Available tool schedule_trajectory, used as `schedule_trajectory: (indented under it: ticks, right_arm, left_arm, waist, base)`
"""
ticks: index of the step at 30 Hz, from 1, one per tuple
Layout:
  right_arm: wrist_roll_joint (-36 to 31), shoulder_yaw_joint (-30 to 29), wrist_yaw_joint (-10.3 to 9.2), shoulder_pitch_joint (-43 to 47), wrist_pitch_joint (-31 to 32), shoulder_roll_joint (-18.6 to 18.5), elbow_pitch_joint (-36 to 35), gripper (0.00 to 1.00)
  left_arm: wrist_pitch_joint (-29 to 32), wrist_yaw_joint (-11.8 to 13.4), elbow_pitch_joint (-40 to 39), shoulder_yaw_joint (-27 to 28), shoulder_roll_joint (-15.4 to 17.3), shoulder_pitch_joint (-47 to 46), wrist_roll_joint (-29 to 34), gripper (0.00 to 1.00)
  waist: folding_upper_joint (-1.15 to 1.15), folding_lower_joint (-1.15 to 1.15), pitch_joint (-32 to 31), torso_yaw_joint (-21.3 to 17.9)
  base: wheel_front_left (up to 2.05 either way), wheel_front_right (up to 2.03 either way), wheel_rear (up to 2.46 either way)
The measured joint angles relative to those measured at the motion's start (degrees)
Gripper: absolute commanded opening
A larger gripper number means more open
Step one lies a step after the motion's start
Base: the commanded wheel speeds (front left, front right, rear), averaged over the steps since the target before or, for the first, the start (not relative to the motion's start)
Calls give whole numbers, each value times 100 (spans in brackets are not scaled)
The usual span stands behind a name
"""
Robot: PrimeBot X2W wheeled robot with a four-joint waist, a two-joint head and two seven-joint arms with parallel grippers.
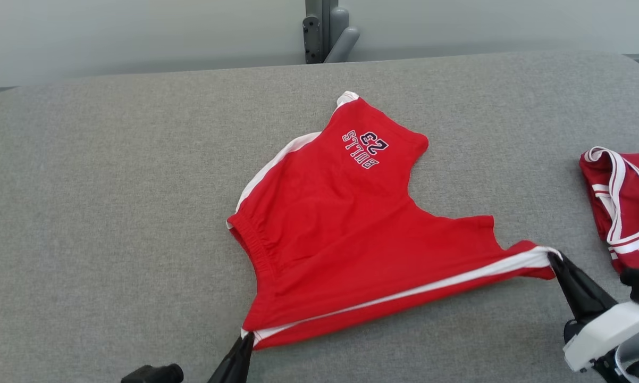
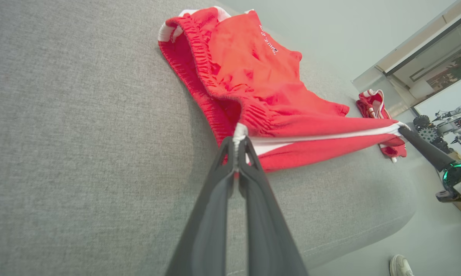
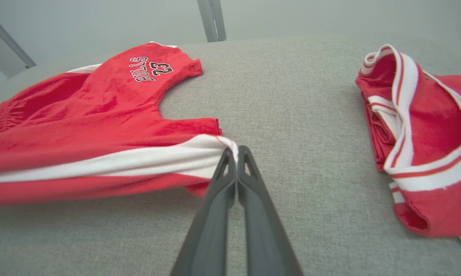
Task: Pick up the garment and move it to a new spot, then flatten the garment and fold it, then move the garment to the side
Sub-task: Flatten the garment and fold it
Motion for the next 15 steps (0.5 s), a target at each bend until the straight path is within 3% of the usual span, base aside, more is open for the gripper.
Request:
schedule_trajectory:
  ticks: [3, 7, 15]
  right_arm:
    - [-14, -197, -2, -96, 310, -42, -509, 0]
    - [-140, -334, -9, -856, 828, -64, -981, 0]
    - [-323, -205, -10, -2653, 1647, -77, -765, 0]
  left_arm:
    - [2, 0, -231, 151, -43, -44, -126, 0]
    - [167, 9, -469, 401, -158, -622, -268, 0]
    - [742, 76, -2, 745, -439, -2403, -345, 0]
  waist:
    - [0, 0, 84, 44]
    - [0, 0, 327, 90]
    - [0, 0, 1042, 320]
  base:
    - [0, 0, 0]
    - [0, 0, 0]
    - [0, 0, 0]
